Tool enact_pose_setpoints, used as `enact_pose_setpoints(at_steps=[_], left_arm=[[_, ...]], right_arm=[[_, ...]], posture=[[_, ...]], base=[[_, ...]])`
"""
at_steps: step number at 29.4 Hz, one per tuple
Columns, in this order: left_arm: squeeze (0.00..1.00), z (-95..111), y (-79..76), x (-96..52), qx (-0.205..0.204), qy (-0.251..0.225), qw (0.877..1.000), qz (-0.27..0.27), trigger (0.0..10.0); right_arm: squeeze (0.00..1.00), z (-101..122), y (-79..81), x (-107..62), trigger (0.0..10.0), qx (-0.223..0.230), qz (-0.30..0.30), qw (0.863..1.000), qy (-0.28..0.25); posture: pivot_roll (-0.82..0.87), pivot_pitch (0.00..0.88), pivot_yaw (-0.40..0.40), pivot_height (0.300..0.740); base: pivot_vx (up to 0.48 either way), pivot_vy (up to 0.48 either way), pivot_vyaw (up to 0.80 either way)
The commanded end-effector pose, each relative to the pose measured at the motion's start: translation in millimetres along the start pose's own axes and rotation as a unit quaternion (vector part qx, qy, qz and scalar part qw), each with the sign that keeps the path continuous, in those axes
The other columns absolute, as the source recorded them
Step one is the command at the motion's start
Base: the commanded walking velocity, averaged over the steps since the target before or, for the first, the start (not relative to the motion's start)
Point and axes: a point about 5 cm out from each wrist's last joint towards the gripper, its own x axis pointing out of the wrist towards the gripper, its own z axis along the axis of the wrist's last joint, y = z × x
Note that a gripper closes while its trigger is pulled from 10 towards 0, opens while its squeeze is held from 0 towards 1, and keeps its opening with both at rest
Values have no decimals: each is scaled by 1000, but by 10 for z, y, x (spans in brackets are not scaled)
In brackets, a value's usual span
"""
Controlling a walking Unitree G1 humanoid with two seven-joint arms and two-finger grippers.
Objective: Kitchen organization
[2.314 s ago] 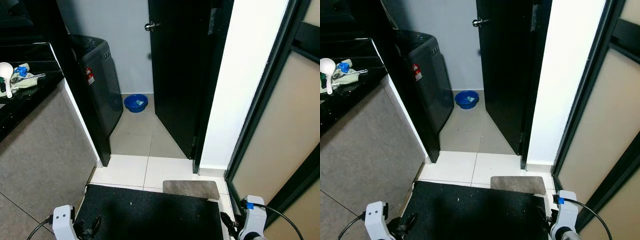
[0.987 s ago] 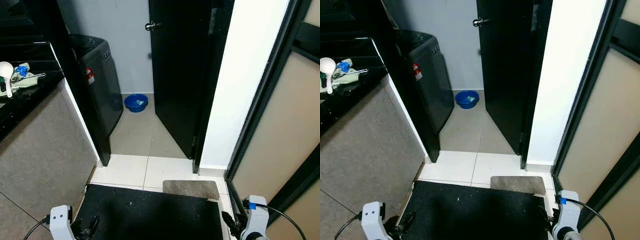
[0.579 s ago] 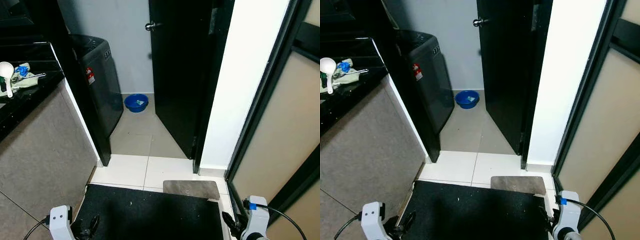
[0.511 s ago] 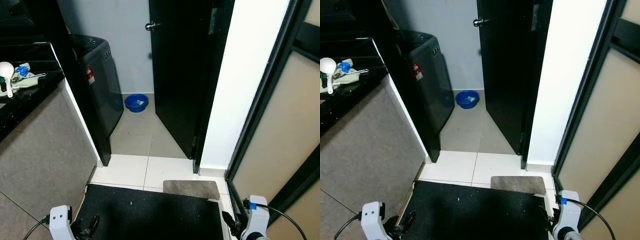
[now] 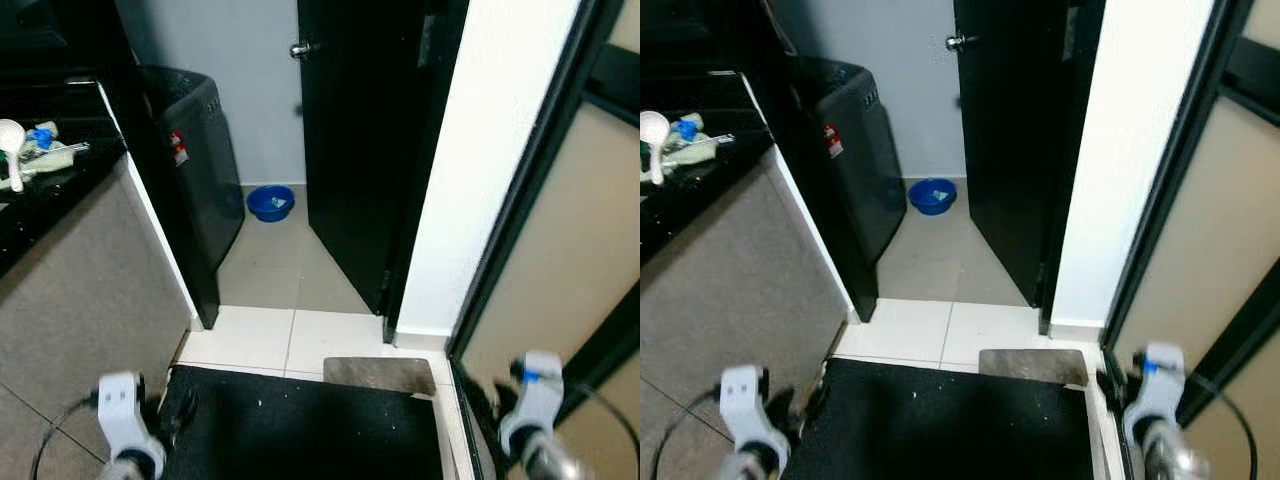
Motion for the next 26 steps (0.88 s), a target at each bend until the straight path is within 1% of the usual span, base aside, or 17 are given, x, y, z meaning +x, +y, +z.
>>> enact_pose_setpoints(at_steps=[1,2,4,7,8,10,14,15,19,20,23,26], left_arm=[[0,157,-31,79,34,-14,999,-15,10000],[0,209,-55,108,40,-23,999,-21,10000],[0,379,-188,257,57,-43,997,-35,10000],[0,471,-266,304,61,-59,996,-41,10000],[0,471,-266,304,61,-59,996,-41,10000],[0,572,-298,347,71,-65,995,-28,10000],[0,597,-270,356,78,-63,995,-11,10000],[0,651,-243,370,88,-65,994,10,10000],[0,679,-221,387,105,-59,992,33,10000],[0,676,-226,404,107,-53,992,40,10000],[0,674,-237,414,105,-50,992,43,10000],[0,674,-282,420,101,-48,993,37,10000]], right_arm=[[0,283,98,131,10000,10,20,999,-42],[0,369,135,170,10000,11,26,998,-55],[0,618,364,295,10000,-1,74,993,-91],[0,687,477,333,10000,-10,94,991,-97],[0,687,477,333,10000,-10,94,991,-97],[0,780,631,357,10000,-12,122,987,-106],[0,825,695,366,10000,-13,133,985,-109],[0,915,782,376,10000,-13,145,983,-115],[0,1000,875,389,10000,-18,160,979,-123],[0,1077,952,398,10000,-22,173,976,-133],[0,1120,994,402,10000,-25,179,974,-138],[0,1166,1048,392,10000,-23,187,972,-142]], posture=[[-73,0,38,740],[-73,0,38,740],[-69,0,39,740],[-61,0,36,740],[-61,0,36,740],[-52,0,31,740],[-53,0,32,740],[-51,0,31,740],[-44,0,30,740],[-40,0,33,740],[-39,0,32,740],[-39,0,33,740]], base=[[0,0,0],[0,0,0],[0,0,203],[0,0,792],[0,0,788],[0,0,791],[0,0,791],[0,0,794],[0,0,789],[0,0,788],[0,0,788],[0,0,788]])
